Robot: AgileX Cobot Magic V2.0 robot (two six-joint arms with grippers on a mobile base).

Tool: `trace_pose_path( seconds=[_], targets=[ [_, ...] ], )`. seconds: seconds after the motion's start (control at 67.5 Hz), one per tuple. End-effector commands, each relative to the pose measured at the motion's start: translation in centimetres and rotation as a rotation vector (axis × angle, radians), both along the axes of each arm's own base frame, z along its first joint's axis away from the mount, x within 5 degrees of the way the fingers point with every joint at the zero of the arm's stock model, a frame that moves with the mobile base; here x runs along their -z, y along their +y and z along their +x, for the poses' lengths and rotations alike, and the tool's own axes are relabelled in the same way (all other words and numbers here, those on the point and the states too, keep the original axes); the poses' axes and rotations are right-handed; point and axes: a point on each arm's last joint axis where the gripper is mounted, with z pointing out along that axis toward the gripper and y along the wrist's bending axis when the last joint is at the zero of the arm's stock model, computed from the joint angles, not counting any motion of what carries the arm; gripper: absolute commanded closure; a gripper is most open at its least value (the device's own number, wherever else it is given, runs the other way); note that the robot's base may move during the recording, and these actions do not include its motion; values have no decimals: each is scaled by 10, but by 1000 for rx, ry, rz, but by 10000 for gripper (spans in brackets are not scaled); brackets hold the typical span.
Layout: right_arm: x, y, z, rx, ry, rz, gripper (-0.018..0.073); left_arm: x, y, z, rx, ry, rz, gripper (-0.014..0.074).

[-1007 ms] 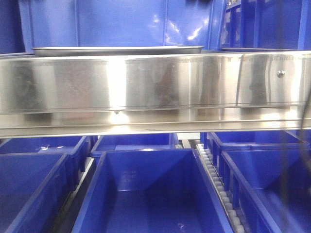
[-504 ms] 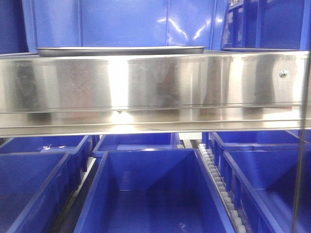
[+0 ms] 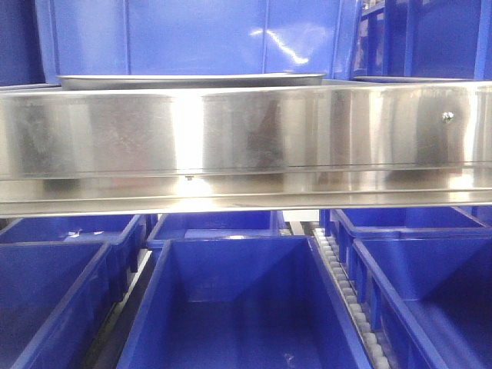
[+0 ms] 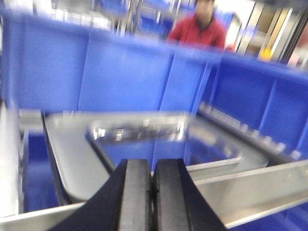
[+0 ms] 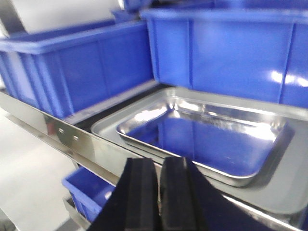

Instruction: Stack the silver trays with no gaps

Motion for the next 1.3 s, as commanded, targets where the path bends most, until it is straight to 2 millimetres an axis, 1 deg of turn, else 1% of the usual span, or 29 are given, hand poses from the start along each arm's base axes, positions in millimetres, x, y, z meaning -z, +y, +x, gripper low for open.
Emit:
trace_pose_path(
  seconds=[0.0, 0.133, 0.252, 0.726, 0.77, 0.815, 0.889, 0.919, 0.993, 1.037, 1.111, 1.17, 1.289],
  targets=[
    [-4, -10, -12, -12, -66, 30, 566, -4, 7, -13, 8, -67, -34, 605],
    [-11, -24, -25, -1, -109, 72, 566, -7, 15, -25, 7, -131, -74, 605],
    [-16, -31, -32, 0, -141, 103, 566, -8, 18, -30, 6, -160, -85, 605],
    [-17, -33, -34, -2, -154, 114, 566, -10, 18, -31, 9, -174, -86, 605],
    [-17, -33, -35, 0, -129, 135, 566, -10, 18, -31, 9, -174, -86, 605],
    [-11, -34, -33, 17, -81, 130, 566, -10, 18, -31, 9, -174, -86, 605],
    [7, -36, -28, 54, -91, 0, 566, -10, 18, -31, 9, -174, -86, 605],
    [13, -37, -27, 72, -83, -24, 566, -10, 18, -31, 9, -174, -86, 605],
    [33, -43, -20, 157, -56, -55, 566, -10, 18, -31, 9, -174, -86, 605],
    [45, -50, -16, 224, -88, -91, 566, -10, 18, -31, 9, -174, -86, 605],
    [60, -62, -16, 325, -163, -160, 566, -10, 18, -31, 9, -174, -86, 605],
    [71, -73, -18, 421, -170, -182, 566, -10, 18, -31, 9, -174, -86, 605],
    [89, -87, -27, 554, -170, -181, 566, -10, 18, -31, 9, -174, -86, 605]
  ],
)
